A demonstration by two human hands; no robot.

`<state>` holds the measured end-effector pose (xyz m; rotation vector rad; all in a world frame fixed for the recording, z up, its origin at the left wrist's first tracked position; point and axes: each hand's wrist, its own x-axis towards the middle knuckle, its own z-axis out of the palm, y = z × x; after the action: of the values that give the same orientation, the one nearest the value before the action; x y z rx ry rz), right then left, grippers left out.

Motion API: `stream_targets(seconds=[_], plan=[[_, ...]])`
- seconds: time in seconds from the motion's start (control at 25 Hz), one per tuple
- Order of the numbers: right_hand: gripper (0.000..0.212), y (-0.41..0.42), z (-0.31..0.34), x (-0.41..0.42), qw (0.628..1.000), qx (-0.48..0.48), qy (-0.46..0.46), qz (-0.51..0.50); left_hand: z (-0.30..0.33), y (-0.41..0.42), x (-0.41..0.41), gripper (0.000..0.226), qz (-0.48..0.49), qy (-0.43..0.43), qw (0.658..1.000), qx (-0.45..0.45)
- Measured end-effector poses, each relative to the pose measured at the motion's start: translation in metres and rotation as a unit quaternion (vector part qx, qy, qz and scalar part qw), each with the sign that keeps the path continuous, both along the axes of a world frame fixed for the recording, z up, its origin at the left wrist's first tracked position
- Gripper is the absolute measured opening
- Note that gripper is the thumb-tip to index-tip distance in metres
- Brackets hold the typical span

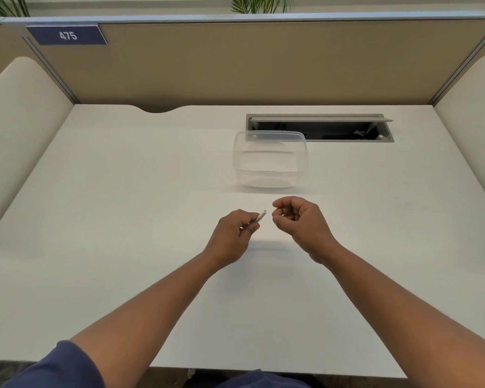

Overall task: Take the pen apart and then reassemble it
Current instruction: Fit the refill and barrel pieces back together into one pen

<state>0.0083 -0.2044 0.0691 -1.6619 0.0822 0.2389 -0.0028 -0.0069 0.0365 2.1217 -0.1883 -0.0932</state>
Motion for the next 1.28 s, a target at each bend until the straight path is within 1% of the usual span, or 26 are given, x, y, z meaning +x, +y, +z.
stream_targets(seconds=[0.28, 0.44, 0.56, 0.76, 0.92, 1.04, 1.28], plan=[[0.017, -0.012, -0.019, -0.001, 0.997, -0.069, 0.018, -0.029, -0.001, 0.001, 0.0, 0.017, 0.008, 0.019, 1.0, -0.007], [0.011, -0.027, -0.033, -0.002, 0.988, -0.117, 0.02, -0.098, -0.003, 0.001, 0.001, 0.018, 0.01, 0.034, 0.999, -0.02], [0.012, -0.042, -0.043, -0.003, 0.977, -0.166, 0.032, -0.131, -0.004, 0.0, 0.002, 0.02, 0.014, 0.041, 0.999, -0.031], [0.013, -0.055, -0.059, -0.006, 0.956, -0.252, 0.067, -0.133, -0.003, -0.002, 0.003, 0.022, 0.012, 0.045, 0.998, -0.041], [0.02, -0.058, -0.067, -0.003, 0.935, -0.317, 0.106, -0.116, -0.003, -0.002, 0.003, 0.022, 0.018, 0.05, 0.998, -0.044], [0.017, -0.058, -0.071, -0.001, 0.919, -0.36, 0.121, -0.103, -0.004, -0.003, 0.003, 0.021, 0.027, 0.071, 0.995, -0.067], [0.01, -0.059, -0.074, -0.005, 0.913, -0.37, 0.143, -0.092, -0.001, -0.002, 0.005, 0.023, 0.035, 0.071, 0.994, -0.073]])
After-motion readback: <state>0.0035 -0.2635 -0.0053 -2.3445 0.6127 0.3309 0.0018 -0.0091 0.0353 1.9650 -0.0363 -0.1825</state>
